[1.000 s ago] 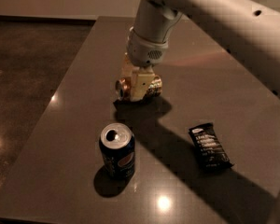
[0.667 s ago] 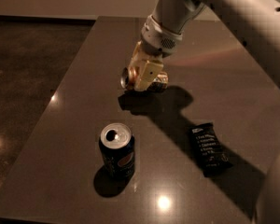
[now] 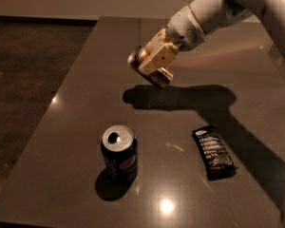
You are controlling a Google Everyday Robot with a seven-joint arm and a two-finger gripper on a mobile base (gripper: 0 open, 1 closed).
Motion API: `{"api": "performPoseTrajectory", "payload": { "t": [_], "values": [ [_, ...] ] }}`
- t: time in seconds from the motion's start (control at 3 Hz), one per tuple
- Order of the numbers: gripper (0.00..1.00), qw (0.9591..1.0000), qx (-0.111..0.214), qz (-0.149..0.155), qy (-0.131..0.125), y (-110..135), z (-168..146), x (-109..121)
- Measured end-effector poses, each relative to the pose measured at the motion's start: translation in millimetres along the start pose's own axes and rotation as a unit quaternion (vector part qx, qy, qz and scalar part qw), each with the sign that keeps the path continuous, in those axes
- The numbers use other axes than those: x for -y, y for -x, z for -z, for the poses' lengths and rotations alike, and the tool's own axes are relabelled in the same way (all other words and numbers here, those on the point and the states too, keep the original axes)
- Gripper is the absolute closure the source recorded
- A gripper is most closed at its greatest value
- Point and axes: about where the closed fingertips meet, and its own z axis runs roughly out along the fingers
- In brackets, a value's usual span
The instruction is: Place orange can upright
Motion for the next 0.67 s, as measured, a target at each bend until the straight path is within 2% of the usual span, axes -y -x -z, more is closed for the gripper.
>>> {"api": "performPoseTrajectory", "payload": {
  "t": [0.33, 0.67],
  "values": [
    [1.00, 0.9952, 0.079, -0.048, -0.031, 4.5, 9.4, 6.1],
    [1.00, 0.9838, 0.150, -0.077, -0.062, 2.0, 12.8, 10.2]
  ]
}}
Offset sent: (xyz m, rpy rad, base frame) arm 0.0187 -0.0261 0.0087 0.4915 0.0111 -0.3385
